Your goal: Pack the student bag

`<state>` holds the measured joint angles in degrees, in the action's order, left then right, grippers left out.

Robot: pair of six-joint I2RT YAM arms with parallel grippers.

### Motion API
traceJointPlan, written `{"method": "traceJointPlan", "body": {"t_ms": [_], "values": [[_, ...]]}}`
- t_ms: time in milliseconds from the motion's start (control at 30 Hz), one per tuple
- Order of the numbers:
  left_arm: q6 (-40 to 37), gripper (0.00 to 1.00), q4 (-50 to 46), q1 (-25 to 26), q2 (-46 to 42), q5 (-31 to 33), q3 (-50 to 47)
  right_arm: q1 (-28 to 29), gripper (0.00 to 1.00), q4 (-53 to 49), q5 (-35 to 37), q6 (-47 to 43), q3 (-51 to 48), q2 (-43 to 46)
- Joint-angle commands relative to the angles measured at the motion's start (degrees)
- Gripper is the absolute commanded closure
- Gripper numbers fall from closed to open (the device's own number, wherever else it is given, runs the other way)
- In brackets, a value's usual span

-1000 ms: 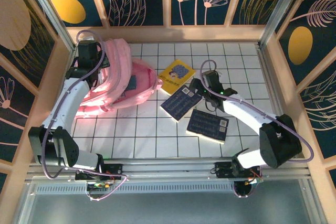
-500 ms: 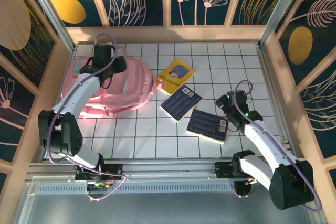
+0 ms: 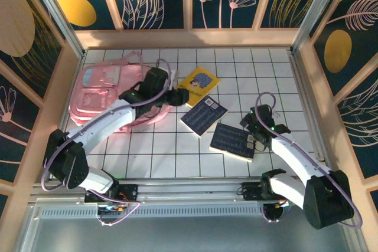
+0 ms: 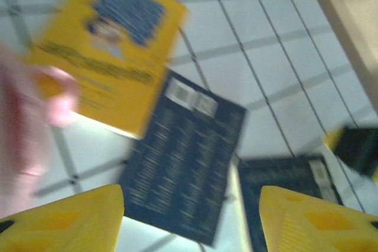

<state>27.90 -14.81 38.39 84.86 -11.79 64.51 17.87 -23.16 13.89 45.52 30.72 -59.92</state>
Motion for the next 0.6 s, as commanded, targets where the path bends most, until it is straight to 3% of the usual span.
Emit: {"method": "traceJointPlan", "body": {"t_ms": [0, 67, 167, 433, 567], "values": [[2.84, 0.39, 4.8, 5.6, 2.26, -8.74, -2.47, -1.01, 0.04, 6.63, 0.27, -5.44, 3.39, -4.15], [0.17, 0.4, 3.11, 9.92, 4.79, -8.36, -1.71, -3.34, 0.02, 9.75, -8.9, -6.81, 4.41, -9.16], [-1.88, 0.47, 3.3, 14.0, 7.92, -10.72, -1.96, -6.08, 0.02, 12.69, -16.88, -7.0, 5.02, -13.97], [-4.67, 0.66, 4.77, 20.15, 18.17, -17.58, -0.78, -9.14, 0.03, 13.4, -21.66, -7.17, 7.27, -19.96], [-4.36, 0.68, 5.57, 20.93, 22.39, -20.12, 0.09, -9.22, 0.03, 12.62, -21.62, -6.97, 7.27, -21.17]]}}
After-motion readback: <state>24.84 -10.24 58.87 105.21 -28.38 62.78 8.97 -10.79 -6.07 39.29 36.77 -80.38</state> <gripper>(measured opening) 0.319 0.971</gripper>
